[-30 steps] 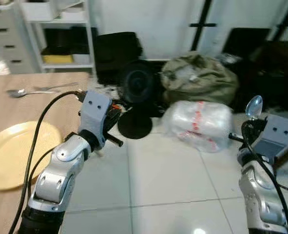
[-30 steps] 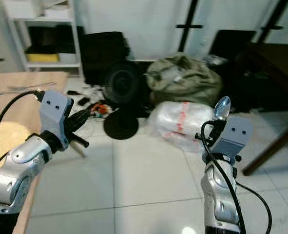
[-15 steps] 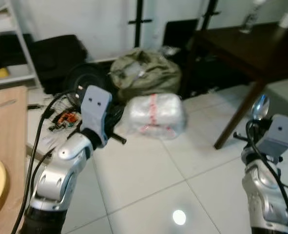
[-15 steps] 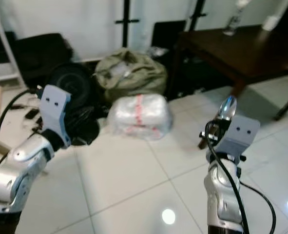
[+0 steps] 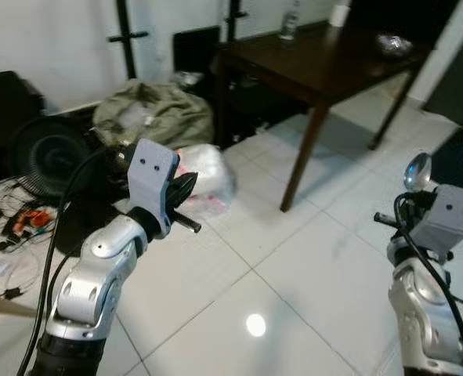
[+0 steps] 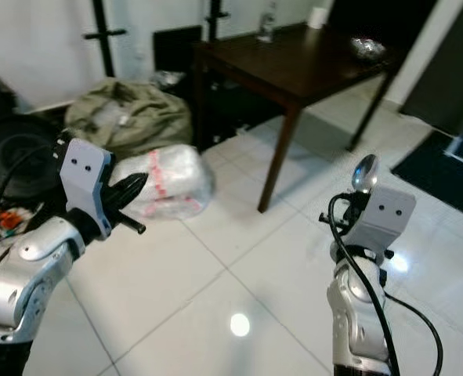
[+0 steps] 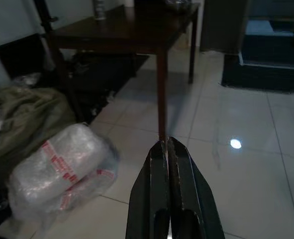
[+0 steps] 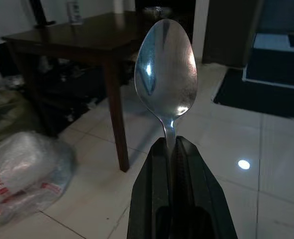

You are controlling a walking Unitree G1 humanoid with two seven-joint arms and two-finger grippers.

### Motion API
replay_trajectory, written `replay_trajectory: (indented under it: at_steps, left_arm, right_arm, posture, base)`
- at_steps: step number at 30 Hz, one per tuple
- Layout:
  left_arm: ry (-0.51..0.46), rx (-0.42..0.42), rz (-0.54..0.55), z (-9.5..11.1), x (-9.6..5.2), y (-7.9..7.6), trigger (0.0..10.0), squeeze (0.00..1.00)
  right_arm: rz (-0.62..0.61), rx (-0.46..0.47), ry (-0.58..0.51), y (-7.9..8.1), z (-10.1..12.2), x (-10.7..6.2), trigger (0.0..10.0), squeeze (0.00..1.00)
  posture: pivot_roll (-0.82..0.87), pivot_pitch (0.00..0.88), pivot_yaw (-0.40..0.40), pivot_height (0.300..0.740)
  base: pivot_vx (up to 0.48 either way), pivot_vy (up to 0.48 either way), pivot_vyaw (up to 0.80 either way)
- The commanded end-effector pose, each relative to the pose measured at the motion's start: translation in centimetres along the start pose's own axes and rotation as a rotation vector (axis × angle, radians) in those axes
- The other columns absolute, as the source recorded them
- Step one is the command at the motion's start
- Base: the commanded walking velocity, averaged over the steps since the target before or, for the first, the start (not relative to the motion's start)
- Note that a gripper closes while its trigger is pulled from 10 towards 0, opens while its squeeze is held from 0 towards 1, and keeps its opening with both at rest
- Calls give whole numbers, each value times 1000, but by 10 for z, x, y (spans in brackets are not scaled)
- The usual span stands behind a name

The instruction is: Setting the table

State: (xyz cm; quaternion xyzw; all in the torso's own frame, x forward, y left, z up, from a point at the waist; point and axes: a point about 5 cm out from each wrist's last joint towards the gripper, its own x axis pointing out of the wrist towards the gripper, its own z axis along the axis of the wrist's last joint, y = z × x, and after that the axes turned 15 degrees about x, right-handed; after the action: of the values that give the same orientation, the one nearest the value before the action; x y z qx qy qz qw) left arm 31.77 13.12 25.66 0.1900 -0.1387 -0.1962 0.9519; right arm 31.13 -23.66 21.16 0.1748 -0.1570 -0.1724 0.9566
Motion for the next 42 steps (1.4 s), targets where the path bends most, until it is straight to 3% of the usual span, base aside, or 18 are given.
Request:
replay_trajectory:
  at_steps: [1,8,12,17,19,21,23,25,27,34,42]
  left_arm:
    - [23,-25,-10,-8,-1,-5,10000,0]
    - [190,42,73,-51,-13,-2,10000,0]
    - [344,104,207,-87,-32,7,10000,0]
    - [391,142,253,-98,-42,9,10000,0]
    - [447,185,292,-116,-59,8,10000,0]
    - [447,185,292,-116,-59,8,10000,0]
    - [470,137,293,-127,-73,-1,10000,0]
    - [470,137,293,-127,-73,-1,10000,0]
    - [473,98,274,-134,-75,-15,10000,0]
    - [421,110,206,-136,-65,-36,10000,0]
    - [365,112,160,-130,-57,-49,10000,0]
  right_arm:
    - [-25,1,8,-7,-2,-1,10000,0]
    - [80,27,125,8,-28,-9,10000,0]
    - [404,38,379,48,-74,-38,10000,0]
    - [504,34,457,59,-89,-51,10000,0]
    - [604,38,552,70,-106,-68,10000,0]
    - [604,38,552,70,-106,-68,10000,0]
    - [597,35,569,72,-113,-71,10000,0]
    - [597,35,569,72,-113,-71,10000,0]
    - [511,33,542,62,-117,-66,10000,0]
    - [427,25,557,41,-130,-79,10000,0]
    - [411,9,577,33,-138,-89,10000,0]
  posture:
    - [63,141,45,740]
    - [69,137,33,740]
    - [85,139,13,740]
    - [89,139,7,740]
    - [97,142,-7,740]
    - [97,142,-7,740]
    - [104,145,-27,740]
    - [104,145,-27,740]
    - [96,144,-27,740]
    - [67,146,-16,740]
    - [56,144,-10,740]
  base:
    - [0,0,-800]
    - [0,0,-800]
    - [0,0,-800]
    - [0,0,-800]
    - [0,0,-800]
    - [0,0,-800]
    - [0,0,-641]
    - [0,0,-481]
    - [0,0,0]
    - [246,0,0]
    - [480,0,-55]
